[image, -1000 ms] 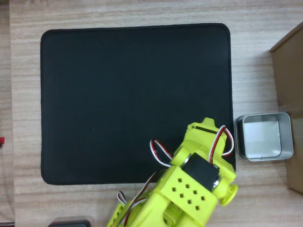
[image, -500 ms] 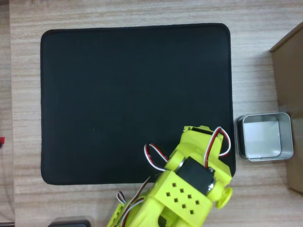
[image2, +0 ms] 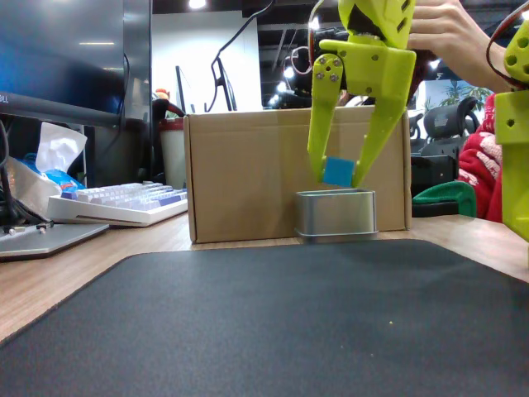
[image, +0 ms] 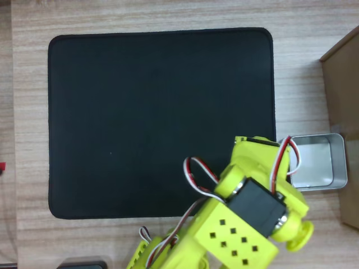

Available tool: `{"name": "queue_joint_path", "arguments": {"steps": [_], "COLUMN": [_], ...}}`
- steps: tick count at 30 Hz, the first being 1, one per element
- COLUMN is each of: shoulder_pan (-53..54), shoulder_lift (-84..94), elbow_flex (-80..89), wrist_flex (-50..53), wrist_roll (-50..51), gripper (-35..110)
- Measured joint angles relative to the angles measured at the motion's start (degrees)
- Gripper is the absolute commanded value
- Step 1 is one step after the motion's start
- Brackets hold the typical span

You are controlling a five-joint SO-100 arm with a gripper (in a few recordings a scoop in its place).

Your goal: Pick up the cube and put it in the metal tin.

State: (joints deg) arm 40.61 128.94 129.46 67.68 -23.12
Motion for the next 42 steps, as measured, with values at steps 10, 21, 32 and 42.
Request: {"name": "queue_joint_path", "arguments": {"steps": [10,21,32,42], "shoulder_pan": [11.6,15.9,15.4,13.4], "shoulder_lift": [-0.3,-7.8,-12.0,-4.3], "elbow_flex": [-10.2,-5.4,-4.6,-3.3], "wrist_flex": [-3.4,-15.8,-19.8,-20.8], "wrist_roll": [0.0,-0.7,0.6,7.6], "gripper": [0,0,20,21]}}
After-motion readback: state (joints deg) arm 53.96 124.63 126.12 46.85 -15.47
